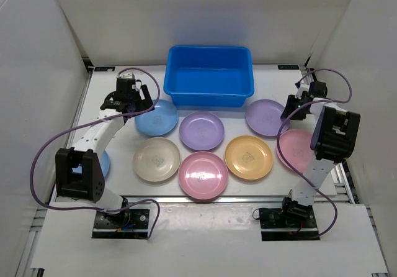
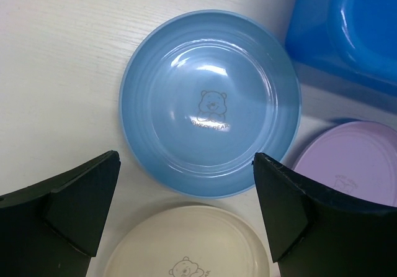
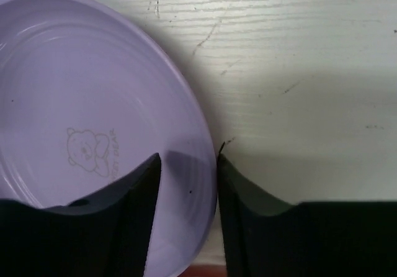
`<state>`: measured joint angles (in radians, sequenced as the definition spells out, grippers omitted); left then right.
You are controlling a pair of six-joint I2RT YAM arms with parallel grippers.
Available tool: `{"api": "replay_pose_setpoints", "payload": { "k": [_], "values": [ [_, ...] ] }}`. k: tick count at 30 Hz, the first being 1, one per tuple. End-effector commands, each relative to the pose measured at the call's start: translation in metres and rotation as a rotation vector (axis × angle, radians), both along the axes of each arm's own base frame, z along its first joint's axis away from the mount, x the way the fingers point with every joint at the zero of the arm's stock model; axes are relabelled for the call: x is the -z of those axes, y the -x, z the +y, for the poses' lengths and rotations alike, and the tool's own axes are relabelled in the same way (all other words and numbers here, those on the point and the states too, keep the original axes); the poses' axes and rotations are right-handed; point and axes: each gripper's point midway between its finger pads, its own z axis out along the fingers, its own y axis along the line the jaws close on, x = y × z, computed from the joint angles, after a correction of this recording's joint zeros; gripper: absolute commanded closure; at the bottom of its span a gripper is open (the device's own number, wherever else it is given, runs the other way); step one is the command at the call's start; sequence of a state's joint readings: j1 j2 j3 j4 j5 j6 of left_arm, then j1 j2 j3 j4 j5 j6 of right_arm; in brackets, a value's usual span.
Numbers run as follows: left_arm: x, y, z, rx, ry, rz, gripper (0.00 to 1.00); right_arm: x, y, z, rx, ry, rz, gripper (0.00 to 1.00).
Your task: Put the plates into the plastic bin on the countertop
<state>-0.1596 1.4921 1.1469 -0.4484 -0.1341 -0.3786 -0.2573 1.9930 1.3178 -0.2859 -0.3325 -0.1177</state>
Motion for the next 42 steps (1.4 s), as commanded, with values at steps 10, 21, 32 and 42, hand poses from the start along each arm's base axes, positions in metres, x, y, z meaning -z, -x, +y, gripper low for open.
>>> {"api": "replay_pose_setpoints", "payload": {
  "k": [10,21,32,42],
  "values": [
    [-0.013,-0.002,0.005,-0.026,0.012,-0.032,0.01,-0.029,-0.013,-0.013,0.07,0.066,-0.071,1.0],
    [-0.02,-0.004,0.009,-0.065,0.011,-0.053,0.01,-0.246,-0.021,-0.065,0.428,0.179,-0.465,1.0],
    [-0.014,-0.006,0.014,-0.111,0.039,-0.037,0.01,-0.305,-0.082,0.052,0.368,-0.002,-0.634,1.0],
    [0.007,-0.003,0.022,-0.163,0.028,0.007,0.01,-0.236,-0.18,0.187,0.437,-0.081,-0.558,1.0]
  ]
}}
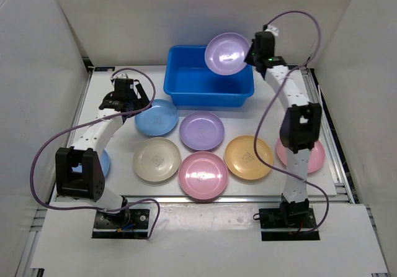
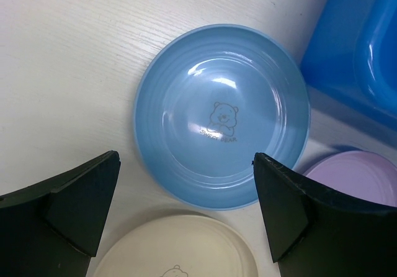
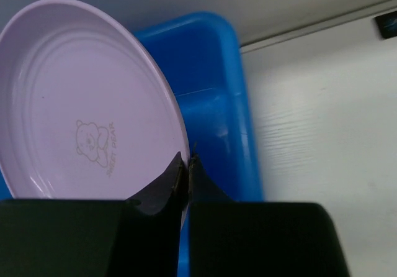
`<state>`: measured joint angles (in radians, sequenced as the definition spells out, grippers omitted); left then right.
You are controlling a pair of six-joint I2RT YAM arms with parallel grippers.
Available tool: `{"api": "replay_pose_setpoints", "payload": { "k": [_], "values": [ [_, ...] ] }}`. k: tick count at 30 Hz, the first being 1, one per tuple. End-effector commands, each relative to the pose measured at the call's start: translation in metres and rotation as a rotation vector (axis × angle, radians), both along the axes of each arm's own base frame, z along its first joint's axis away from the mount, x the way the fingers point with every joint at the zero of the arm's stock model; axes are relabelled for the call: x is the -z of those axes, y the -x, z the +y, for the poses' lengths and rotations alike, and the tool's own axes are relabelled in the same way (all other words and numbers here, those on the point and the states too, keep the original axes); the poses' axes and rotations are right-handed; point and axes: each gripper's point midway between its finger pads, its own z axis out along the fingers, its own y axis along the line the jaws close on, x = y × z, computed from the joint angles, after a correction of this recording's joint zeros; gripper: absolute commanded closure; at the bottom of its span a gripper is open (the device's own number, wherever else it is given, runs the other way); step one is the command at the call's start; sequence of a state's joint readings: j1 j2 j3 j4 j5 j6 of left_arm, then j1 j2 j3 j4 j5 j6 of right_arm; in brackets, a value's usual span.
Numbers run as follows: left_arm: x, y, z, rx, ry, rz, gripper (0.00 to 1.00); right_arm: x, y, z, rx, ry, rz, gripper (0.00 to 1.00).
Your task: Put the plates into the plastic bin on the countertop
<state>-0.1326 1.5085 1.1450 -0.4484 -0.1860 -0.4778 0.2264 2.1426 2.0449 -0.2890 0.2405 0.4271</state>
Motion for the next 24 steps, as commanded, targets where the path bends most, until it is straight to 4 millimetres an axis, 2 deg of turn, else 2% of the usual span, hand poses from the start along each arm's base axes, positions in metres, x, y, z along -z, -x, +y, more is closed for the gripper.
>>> {"api": "replay_pose_setpoints", "payload": {
  "k": [1,2,3,5,9,12,13,14,16,17,19,21,22,24],
  "values": [
    [0.004,0.0,0.006,-0.038,-0.006,0.003,0.01,-0.003,-0.025,0.021,0.114,-0.064,-0.057,1.0],
    [0.005,0.001,0.007,-0.038,-0.008,0.006,0.01,-0.014,-0.026,0.03,0.1,-0.074,-0.082,1.0],
    [0.007,0.001,0.007,-0.04,-0.013,0.011,0.01,0.0,-0.034,0.039,0.095,-0.079,-0.07,1.0],
    [0.007,0.0,0.011,-0.053,-0.022,0.01,0.01,0.012,-0.035,0.055,0.103,-0.058,-0.065,1.0],
    [0.019,0.0,0.016,-0.066,-0.032,0.038,0.01,0.054,-0.028,0.068,0.108,-0.024,0.002,1.0],
    [0.026,-0.001,0.017,-0.07,-0.031,0.058,0.01,0.075,-0.025,0.073,0.098,-0.029,0.034,1.0],
    [0.032,-0.002,0.017,-0.07,-0.032,0.072,0.01,0.093,-0.025,0.074,0.102,-0.031,0.074,1.0],
    [0.034,-0.003,0.017,-0.067,-0.036,0.075,0.01,0.087,-0.027,0.076,0.107,-0.048,0.06,1.0],
    [0.041,-0.004,0.019,-0.068,-0.038,0.085,0.01,0.098,-0.028,0.077,0.097,-0.046,0.08,0.97],
    [0.043,-0.007,0.018,-0.064,-0.034,0.079,0.01,0.1,-0.028,0.079,0.096,-0.053,0.082,0.93],
    [0.048,-0.008,0.019,-0.053,-0.021,0.086,0.01,0.1,-0.028,0.081,0.089,-0.059,0.078,0.92],
    [0.053,-0.011,0.019,-0.045,-0.016,0.096,0.01,0.099,-0.029,0.081,0.081,-0.051,0.075,0.87],
    [0.057,-0.01,0.019,-0.039,-0.016,0.108,0.01,0.097,-0.029,0.083,0.074,-0.042,0.069,0.78],
    [0.062,-0.016,0.02,-0.035,-0.001,0.114,0.01,0.094,-0.029,0.08,0.07,-0.029,0.066,0.76]
  ]
}}
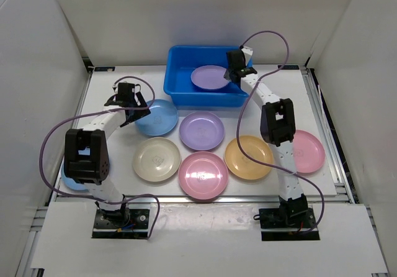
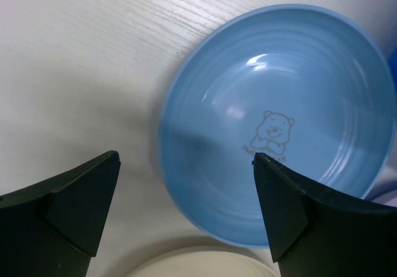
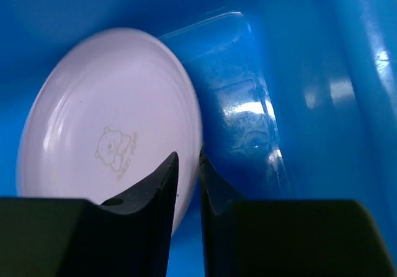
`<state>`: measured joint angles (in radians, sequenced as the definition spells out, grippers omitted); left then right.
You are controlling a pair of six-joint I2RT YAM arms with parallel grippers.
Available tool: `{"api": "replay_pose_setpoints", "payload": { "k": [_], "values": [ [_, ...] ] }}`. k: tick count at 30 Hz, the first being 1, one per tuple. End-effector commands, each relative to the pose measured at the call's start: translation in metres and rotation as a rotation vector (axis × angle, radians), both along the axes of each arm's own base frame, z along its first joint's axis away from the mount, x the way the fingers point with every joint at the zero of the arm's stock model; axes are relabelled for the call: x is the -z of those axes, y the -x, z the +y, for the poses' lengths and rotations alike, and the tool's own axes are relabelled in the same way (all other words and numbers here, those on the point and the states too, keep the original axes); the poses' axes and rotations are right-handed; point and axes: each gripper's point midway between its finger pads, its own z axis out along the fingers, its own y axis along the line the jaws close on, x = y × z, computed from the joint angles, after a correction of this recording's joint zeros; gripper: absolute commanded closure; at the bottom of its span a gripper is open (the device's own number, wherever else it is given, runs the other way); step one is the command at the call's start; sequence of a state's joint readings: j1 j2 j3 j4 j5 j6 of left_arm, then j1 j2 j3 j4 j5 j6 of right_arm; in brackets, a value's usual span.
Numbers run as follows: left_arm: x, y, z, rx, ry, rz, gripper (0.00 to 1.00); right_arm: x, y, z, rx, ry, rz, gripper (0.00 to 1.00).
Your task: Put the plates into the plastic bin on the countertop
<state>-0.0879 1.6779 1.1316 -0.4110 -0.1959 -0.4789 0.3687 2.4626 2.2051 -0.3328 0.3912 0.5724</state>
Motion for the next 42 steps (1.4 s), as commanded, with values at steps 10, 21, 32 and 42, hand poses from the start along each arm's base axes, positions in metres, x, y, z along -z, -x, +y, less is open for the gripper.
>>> {"api": "replay_pose_setpoints", "payload": {
  "k": [10,21,32,42],
  "values": [
    [0.014,-0.02,0.001,0.046,0.014,0.014,0.01,-0.137,-0.008,0.005,-0.18,-0.021,-0.258,0.17],
    [0.045,-0.017,0.006,0.046,0.027,0.081,0.01,-0.234,0.073,-0.022,-0.285,-0.008,-0.365,0.01],
    [0.065,-0.026,0.009,0.04,0.051,0.095,0.27,-0.228,0.165,-0.066,-0.216,-0.007,-0.336,0.01],
    [0.053,-0.017,0.042,-0.052,0.019,0.078,0.9,-0.222,0.215,-0.113,-0.066,0.059,-0.318,0.01]
  ]
}}
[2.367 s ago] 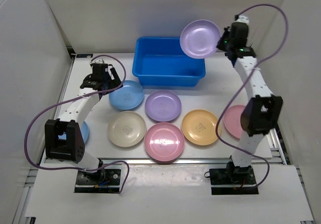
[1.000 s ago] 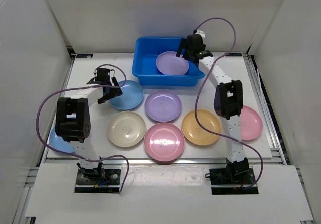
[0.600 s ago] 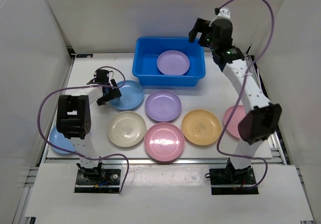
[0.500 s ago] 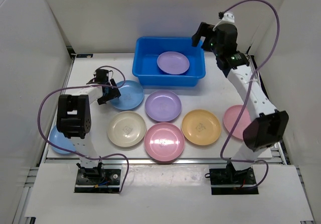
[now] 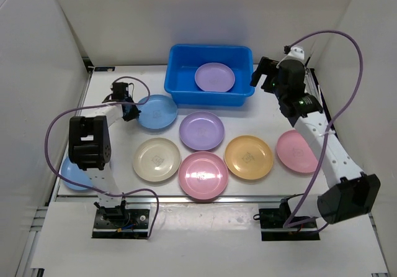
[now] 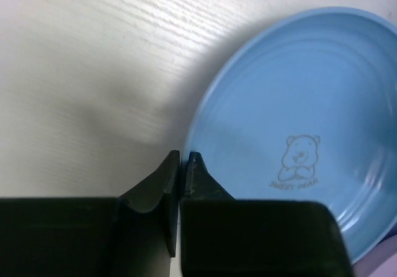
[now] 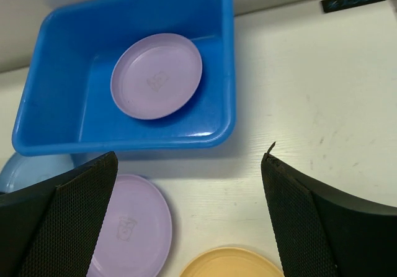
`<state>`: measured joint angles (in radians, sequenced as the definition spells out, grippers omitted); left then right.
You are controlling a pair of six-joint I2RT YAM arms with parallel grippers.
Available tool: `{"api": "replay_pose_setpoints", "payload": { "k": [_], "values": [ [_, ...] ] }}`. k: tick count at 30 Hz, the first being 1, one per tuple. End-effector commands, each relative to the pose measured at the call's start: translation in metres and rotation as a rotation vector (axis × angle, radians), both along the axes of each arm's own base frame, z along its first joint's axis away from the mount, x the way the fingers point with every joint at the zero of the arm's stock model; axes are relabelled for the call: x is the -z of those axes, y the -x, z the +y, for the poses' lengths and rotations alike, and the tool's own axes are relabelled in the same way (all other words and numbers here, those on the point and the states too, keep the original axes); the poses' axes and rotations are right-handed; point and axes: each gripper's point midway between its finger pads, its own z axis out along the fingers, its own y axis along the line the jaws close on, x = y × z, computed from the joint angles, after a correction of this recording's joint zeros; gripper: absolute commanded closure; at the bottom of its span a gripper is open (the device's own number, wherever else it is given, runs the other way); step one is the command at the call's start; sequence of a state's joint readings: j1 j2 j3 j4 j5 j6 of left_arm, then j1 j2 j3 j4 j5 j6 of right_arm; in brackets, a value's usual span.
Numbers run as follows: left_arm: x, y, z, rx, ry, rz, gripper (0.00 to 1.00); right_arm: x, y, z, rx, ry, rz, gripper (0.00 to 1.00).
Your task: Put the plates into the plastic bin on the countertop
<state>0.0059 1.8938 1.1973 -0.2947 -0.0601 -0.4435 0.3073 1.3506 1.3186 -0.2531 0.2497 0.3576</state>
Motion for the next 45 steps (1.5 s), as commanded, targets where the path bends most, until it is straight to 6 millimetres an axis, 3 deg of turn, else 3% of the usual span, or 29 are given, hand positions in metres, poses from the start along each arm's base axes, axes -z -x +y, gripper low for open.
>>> {"api": "replay_pose_setpoints", "payload": {
  "k": [1,4,8,11,17,18,20,21,24,26,27,28,31,32,33,34,35,36,38,39,41,43,44,45],
  "values": [
    [-0.002,0.019,0.033,-0.079,-0.087,0.039,0.9,-0.015,0.013,-0.031,0.13,0.03,-0.049,0.01],
    [-0.022,0.024,0.048,-0.112,-0.109,0.01,0.9,-0.014,0.022,-0.038,0.144,0.046,-0.055,0.01],
    [-0.081,0.024,0.07,-0.165,-0.173,-0.123,0.9,-0.016,0.032,-0.042,0.148,0.05,-0.065,0.01],
    [-0.125,0.022,0.072,-0.158,-0.215,-0.224,0.9,-0.013,0.036,-0.046,0.162,0.059,-0.057,0.01],
    [-0.255,0.013,0.071,-0.135,-0.233,-0.53,0.9,-0.014,0.043,-0.052,0.167,0.078,-0.075,0.01],
    [-0.283,0.01,0.062,-0.092,-0.208,-0.603,0.9,-0.011,0.044,-0.054,0.168,0.084,-0.075,0.01],
    [-0.315,0.002,0.049,-0.03,-0.185,-0.704,0.9,-0.007,0.045,-0.057,0.18,0.087,-0.073,0.01],
    [-0.334,-0.002,0.034,0.031,-0.154,-0.756,0.9,-0.006,0.045,-0.062,0.195,0.086,-0.069,0.01],
    [-0.359,-0.028,-0.006,0.16,-0.095,-0.83,0.9,-0.003,0.045,-0.066,0.207,0.083,-0.063,0.01],
    [-0.365,-0.044,-0.019,0.198,-0.066,-0.84,0.9,-0.004,0.046,-0.07,0.215,0.085,-0.066,0.01],
    [-0.385,-0.051,-0.036,0.233,-0.059,-0.884,0.9,-0.004,0.046,-0.076,0.236,0.089,-0.065,0.01],
    [-0.367,-0.07,-0.052,0.261,-0.045,-0.848,0.9,-0.002,0.045,-0.078,0.245,0.092,-0.063,0.01],
    [-0.359,-0.104,-0.094,0.333,-0.021,-0.842,0.9,0.005,0.045,-0.088,0.277,0.093,-0.043,0.01],
    [-0.381,-0.111,-0.106,0.349,-0.022,-0.885,0.9,0.007,0.045,-0.092,0.291,0.091,-0.037,0.01],
    [-0.342,-0.132,-0.119,0.373,-0.025,-0.798,0.9,0.009,0.045,-0.099,0.31,0.094,-0.029,0.01],
    [-0.336,-0.138,-0.141,0.396,-0.027,-0.786,0.9,0.011,0.046,-0.1,0.313,0.092,-0.023,0.01],
    [-0.358,-0.145,-0.151,0.408,-0.023,-0.834,0.9,0.015,0.044,-0.103,0.324,0.099,-0.009,0.01],
    [-0.316,-0.162,-0.163,0.427,-0.025,-0.751,0.9,0.018,0.045,-0.11,0.35,0.09,0.002,0.01],
    [-0.31,-0.171,-0.182,0.448,-0.018,-0.75,0.9,0.022,0.045,-0.114,0.358,0.087,0.016,0.01],
    [-0.286,-0.178,-0.188,0.451,-0.01,-0.708,0.9,0.026,0.044,-0.115,0.361,0.09,0.03,0.01],
    [-0.256,-0.185,-0.197,0.457,0.039,-0.664,0.9,0.034,0.047,-0.123,0.379,0.092,0.05,0.01],
    [-0.249,-0.189,-0.208,0.467,0.095,-0.677,0.9,0.039,0.046,-0.128,0.387,0.087,0.065,0.01],
    [-0.228,-0.192,-0.216,0.476,0.114,-0.65,0.9,0.044,0.046,-0.129,0.389,0.082,0.079,0.01],
    [-0.222,-0.195,-0.221,0.477,0.121,-0.652,0.9,0.046,0.046,-0.131,0.394,0.072,0.09,0.01]
  ]
}}
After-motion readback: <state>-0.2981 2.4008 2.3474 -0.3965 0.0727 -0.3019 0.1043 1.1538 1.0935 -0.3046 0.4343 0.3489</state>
